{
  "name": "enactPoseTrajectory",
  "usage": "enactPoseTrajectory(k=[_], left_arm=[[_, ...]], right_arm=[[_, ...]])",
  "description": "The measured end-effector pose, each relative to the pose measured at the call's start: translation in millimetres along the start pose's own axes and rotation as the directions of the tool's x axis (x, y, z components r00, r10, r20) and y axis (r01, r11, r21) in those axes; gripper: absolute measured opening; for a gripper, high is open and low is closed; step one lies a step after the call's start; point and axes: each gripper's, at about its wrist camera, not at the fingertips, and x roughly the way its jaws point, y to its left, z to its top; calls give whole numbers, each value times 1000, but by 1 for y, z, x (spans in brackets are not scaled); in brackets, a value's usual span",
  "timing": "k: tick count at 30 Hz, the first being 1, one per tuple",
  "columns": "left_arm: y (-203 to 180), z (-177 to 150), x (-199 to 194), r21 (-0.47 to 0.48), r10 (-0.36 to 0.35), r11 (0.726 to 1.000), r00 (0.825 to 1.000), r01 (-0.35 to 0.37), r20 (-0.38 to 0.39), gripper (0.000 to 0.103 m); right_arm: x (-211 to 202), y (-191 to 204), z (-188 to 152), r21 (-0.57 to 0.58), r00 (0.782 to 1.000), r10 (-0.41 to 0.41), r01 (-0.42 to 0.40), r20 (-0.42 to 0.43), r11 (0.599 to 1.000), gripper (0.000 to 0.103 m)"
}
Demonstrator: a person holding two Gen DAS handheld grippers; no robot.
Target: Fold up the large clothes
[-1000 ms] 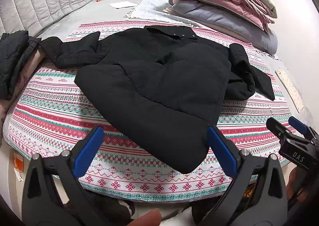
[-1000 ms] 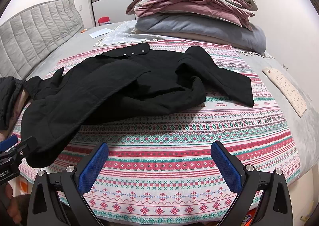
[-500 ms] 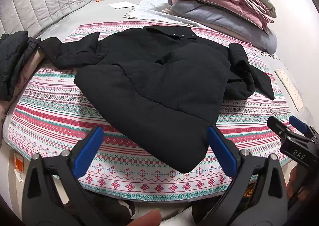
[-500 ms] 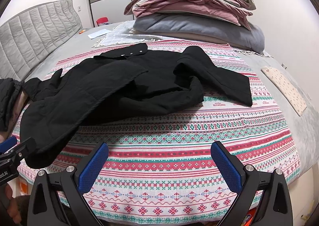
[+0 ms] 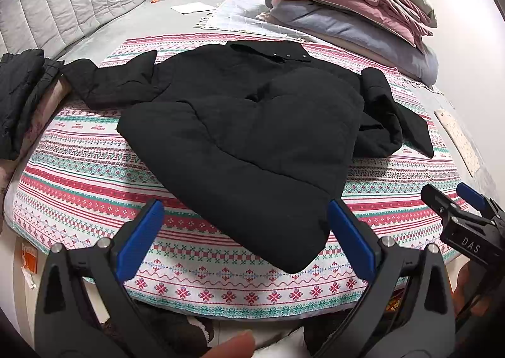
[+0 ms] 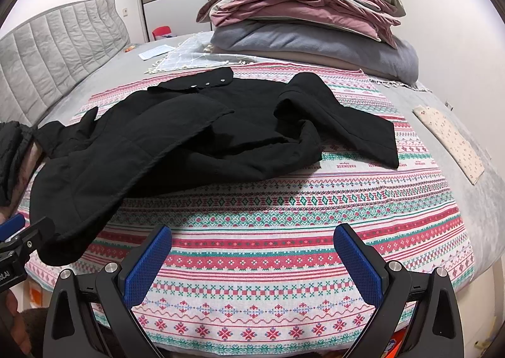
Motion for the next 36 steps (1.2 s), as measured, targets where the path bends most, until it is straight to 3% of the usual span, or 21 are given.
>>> enactPoseTrajectory(k=[8,15,25,28,31,34,36], left_arm=[[5,0,0,-27,-11,1000,1000,11,13,102],[19,0,3,-96,-81,992,997,82,15,102],[31,6,3,-28,-106,994,994,106,4,102],[44,9,6,-69,-163,984,987,163,0,102],[59,15,18,-159,-250,957,968,242,-28,102],[59,19,33,-186,-276,946,960,265,-37,102],[55,21,49,-212,-316,931,947,296,-64,101]], right_arm=[[3,1,1,-5,1000,4,-4,4,1000,103],[4,-4,3,27,999,5,-5,32,1000,103],[8,-12,10,54,997,78,-79,7,995,103],[7,-18,15,68,994,109,-109,7,992,103],[7,-23,24,82,985,173,-174,15,981,103],[13,-31,32,109,976,216,-217,24,970,103],[19,-38,37,128,970,241,-244,37,961,103]])
